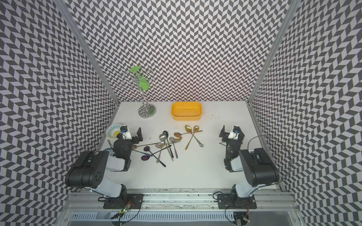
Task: Put the spoon into the storage box
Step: Pick up the storage box at the center of the board.
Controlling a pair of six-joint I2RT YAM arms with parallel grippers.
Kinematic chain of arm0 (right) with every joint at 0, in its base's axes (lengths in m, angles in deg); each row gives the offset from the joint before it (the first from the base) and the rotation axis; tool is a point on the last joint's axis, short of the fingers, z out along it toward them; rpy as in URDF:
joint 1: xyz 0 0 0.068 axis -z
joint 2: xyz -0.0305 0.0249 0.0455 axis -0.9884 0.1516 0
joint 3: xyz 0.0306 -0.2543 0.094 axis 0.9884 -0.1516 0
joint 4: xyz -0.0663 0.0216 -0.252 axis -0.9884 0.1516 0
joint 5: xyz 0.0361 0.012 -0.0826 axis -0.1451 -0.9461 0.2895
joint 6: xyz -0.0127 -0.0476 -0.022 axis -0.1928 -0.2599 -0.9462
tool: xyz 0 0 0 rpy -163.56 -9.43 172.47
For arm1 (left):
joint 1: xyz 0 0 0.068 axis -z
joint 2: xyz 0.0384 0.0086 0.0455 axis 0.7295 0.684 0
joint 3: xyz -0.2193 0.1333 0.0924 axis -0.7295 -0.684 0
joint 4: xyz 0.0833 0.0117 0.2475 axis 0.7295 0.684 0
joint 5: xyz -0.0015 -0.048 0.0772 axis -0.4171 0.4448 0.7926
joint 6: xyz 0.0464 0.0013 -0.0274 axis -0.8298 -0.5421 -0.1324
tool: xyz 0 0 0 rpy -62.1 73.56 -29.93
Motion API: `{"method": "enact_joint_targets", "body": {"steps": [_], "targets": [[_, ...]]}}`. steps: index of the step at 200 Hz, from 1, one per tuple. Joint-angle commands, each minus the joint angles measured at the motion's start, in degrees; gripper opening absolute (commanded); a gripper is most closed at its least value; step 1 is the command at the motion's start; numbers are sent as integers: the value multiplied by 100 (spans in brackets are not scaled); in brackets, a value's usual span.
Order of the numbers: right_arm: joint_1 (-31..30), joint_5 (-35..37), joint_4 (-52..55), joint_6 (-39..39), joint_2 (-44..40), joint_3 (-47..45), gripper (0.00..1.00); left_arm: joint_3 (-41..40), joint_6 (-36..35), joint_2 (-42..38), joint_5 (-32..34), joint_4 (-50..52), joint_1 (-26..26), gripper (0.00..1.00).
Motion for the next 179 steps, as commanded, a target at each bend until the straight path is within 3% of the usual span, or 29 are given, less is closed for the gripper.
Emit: {"method": "enact_joint_targets", "body": {"steps": [1, 66, 88, 106, 134, 161, 179], "targets": [[35, -38, -182, -8, -121, -47, 99, 35, -49, -87, 64, 27, 24, 100], [6, -13, -268, -63, -268, -303, 99, 36, -14, -230, 170, 109, 51, 100], [-56, -21, 71, -162, -770, -339, 99, 556, -88, -893, 5, 1719, 50, 100], [-70, 23, 1205, -106, -1516, -140, 99, 1039, -29, -1371, -150, 3007, 19, 100], [-57, 230, 3106, 1032, -2405, 673, 99, 1352, 22, -2382, -544, 4310, -11, 100], [-26, 587, 5220, 3152, -2863, 1345, 99, 1817, 153, -3105, -704, 5405, -4, 100], [65, -46, 5568, 3436, -3083, 1419, 99, 2256, 306, -3262, -743, 6253, -3, 100]]}}
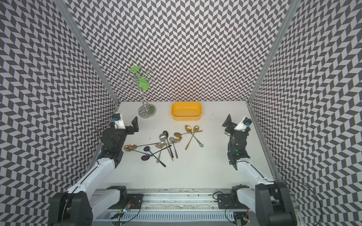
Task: Put the spoon into the storage box
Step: Pick up the storage box at the center of the board.
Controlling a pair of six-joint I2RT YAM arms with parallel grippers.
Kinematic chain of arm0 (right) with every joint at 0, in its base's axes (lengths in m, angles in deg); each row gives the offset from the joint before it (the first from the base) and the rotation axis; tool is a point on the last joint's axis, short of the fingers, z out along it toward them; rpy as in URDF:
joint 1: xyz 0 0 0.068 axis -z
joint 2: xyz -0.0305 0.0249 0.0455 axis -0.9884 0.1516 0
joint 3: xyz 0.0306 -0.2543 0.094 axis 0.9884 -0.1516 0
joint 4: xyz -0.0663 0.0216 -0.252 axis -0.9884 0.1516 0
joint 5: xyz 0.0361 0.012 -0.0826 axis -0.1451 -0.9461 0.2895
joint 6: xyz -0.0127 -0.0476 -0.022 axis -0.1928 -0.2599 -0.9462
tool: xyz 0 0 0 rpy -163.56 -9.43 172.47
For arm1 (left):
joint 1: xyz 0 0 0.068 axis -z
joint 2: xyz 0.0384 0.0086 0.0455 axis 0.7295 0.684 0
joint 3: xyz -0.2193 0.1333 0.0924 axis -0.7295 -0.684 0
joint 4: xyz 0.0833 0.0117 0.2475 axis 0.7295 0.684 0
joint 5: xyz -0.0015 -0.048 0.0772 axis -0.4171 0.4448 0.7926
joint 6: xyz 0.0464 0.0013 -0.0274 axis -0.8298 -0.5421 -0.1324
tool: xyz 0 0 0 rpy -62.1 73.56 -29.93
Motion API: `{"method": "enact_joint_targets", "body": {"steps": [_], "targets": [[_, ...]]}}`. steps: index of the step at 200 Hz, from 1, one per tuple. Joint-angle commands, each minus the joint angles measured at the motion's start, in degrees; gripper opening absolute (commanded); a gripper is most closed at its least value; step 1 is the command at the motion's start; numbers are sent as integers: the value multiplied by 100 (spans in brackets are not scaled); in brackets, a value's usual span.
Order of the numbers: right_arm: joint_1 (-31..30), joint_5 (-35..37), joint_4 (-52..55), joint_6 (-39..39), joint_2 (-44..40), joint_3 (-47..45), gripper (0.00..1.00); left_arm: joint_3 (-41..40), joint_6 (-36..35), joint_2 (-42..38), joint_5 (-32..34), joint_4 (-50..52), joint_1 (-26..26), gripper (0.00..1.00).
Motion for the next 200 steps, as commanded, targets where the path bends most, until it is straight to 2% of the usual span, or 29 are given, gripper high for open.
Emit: {"method": "enact_joint_targets", "body": {"steps": [1, 24, 56, 72, 91, 127, 169, 200], "targets": [[85, -351, 1546, 1327, -290, 133, 99, 533, 208, -206, -234, 1681, -23, 100], [77, -895, 2080, 1442, -396, 385, 99, 921, 307, -376, -278, 2433, -25, 100], [62, -1543, 2950, 1689, -201, 1005, 99, 1241, 56, -739, -609, 3083, -48, 100], [12, -1807, 3374, 1778, -7, 1378, 99, 1092, -3, -1025, -670, 3123, -83, 100], [-198, -1870, 3451, 2015, 211, 1576, 99, 593, -29, -1398, -1135, 2770, -390, 100], [-992, -1344, 3585, 2173, 704, 2036, 99, 415, -334, -1515, -524, 2652, -308, 100], [-1654, -874, 3958, 2246, 1498, 2862, 99, 52, -414, -1481, -419, 2237, -174, 100], [-1893, -589, 4251, 2452, 2133, 3374, 99, -129, -433, -1575, -353, 2054, -109, 100]]}}
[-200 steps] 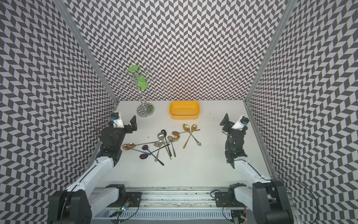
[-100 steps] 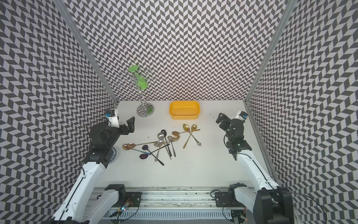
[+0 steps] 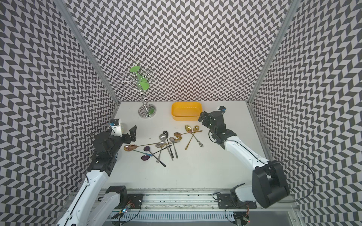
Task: Put the spoon into the storage box
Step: Pick up the storage box at the center of the board.
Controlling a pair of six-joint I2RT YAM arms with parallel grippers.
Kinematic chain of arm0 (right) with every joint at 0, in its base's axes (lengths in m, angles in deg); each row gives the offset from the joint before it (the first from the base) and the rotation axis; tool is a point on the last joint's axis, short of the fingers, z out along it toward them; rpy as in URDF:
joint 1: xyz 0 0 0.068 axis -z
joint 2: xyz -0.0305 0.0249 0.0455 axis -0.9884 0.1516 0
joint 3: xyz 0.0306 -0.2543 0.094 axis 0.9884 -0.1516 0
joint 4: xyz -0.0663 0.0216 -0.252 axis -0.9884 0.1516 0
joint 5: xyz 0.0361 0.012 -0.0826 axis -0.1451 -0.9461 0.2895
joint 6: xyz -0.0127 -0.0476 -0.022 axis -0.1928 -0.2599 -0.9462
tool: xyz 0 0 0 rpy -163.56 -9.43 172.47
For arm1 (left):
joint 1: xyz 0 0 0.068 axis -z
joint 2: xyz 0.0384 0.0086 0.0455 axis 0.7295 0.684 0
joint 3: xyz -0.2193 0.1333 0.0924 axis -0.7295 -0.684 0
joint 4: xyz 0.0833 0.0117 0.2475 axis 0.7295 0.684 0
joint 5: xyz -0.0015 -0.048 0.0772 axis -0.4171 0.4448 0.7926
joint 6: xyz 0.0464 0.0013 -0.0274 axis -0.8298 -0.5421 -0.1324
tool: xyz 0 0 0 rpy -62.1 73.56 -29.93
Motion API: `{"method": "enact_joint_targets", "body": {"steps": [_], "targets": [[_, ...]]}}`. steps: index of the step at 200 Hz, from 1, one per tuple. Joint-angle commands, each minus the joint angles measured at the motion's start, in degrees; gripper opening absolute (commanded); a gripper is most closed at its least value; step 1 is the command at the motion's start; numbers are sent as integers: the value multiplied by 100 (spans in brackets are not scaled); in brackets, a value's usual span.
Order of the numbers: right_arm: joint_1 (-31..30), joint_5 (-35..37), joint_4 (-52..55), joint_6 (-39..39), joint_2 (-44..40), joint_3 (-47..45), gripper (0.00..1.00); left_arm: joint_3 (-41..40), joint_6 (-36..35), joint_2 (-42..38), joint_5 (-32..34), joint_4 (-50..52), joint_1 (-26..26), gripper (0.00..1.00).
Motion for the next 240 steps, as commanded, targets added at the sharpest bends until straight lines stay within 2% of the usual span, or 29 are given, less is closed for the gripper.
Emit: {"method": "enact_joint_targets", "body": {"steps": [1, 69, 116, 195, 240], "targets": [[-141, 404, 242, 217, 394, 366, 99, -101, -111, -107, 104, -370, 48, 100], [-531, 588, 800, 817, 1641, 1600, 99, -134, -98, -144, 72, -401, 125, 100], [-731, 704, 1596, 1165, 2685, 2864, 99, -121, -88, -166, 77, -394, 217, 100], [-794, 227, 1980, 1734, 4145, 4316, 99, -113, -76, -182, 98, -410, 372, 100], [-789, 157, 2011, 1994, 4695, 4729, 99, -113, -85, -201, 124, -410, 386, 100]]}}
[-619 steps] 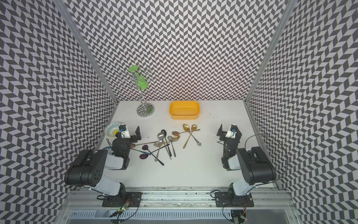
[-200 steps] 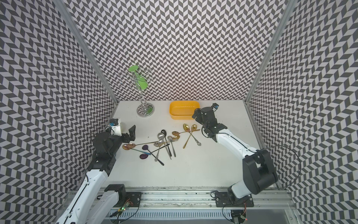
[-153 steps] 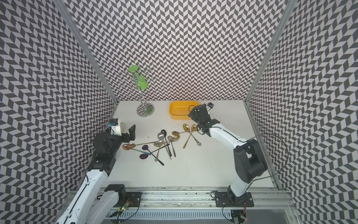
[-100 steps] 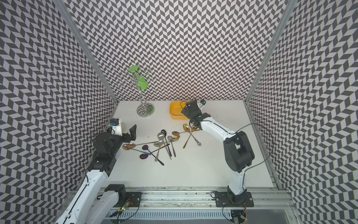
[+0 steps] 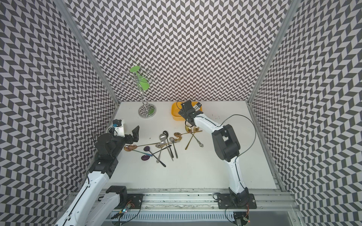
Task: Put the spoon into the storage box
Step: Pick up the storage box at the center of the board.
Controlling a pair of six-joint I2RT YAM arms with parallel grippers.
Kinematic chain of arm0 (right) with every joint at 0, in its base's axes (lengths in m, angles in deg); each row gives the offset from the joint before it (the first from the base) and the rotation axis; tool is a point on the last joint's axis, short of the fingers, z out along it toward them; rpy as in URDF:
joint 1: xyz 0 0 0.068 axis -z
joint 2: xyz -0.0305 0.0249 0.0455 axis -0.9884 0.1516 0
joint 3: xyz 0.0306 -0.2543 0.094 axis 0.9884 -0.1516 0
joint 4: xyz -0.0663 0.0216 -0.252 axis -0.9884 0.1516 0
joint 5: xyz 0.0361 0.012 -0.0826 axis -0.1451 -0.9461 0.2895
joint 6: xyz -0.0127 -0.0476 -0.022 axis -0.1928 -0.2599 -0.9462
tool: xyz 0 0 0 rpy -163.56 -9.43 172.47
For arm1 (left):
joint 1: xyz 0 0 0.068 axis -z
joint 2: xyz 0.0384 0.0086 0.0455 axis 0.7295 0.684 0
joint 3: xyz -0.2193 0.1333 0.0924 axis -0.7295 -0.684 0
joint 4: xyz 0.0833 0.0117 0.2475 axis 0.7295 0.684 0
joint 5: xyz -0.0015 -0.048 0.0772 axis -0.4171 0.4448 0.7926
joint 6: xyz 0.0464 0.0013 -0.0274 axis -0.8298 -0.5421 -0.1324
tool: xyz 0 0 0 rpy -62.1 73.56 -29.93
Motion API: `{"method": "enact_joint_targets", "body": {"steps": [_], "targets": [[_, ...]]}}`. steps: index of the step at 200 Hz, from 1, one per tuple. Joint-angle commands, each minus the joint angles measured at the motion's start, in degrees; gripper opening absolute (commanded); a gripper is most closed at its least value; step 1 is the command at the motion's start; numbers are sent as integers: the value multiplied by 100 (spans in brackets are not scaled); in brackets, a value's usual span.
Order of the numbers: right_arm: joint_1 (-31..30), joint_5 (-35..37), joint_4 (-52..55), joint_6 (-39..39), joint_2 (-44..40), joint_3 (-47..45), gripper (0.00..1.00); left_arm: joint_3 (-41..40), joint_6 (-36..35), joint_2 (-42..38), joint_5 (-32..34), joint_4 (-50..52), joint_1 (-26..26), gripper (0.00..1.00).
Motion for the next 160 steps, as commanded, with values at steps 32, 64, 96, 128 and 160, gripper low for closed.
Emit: {"method": "enact_joint_targets", "body": {"steps": [32, 64, 96, 128, 160], "targets": [[50, -65, -7, 377, 494, 330, 96, -17, -51, -121, 49, -148, 55, 100], [107, 84, -9, 367, 679, 453, 90, -17, -59, -132, 71, -149, 99, 100], [182, 111, 14, 388, 807, 482, 85, -27, -68, -144, 80, -166, 124, 100], [241, 150, 20, 398, 843, 451, 83, -28, -66, -149, 88, -174, 148, 100], [286, 145, -83, 358, 834, 410, 70, -16, -77, -186, 115, -160, 138, 100]]}}
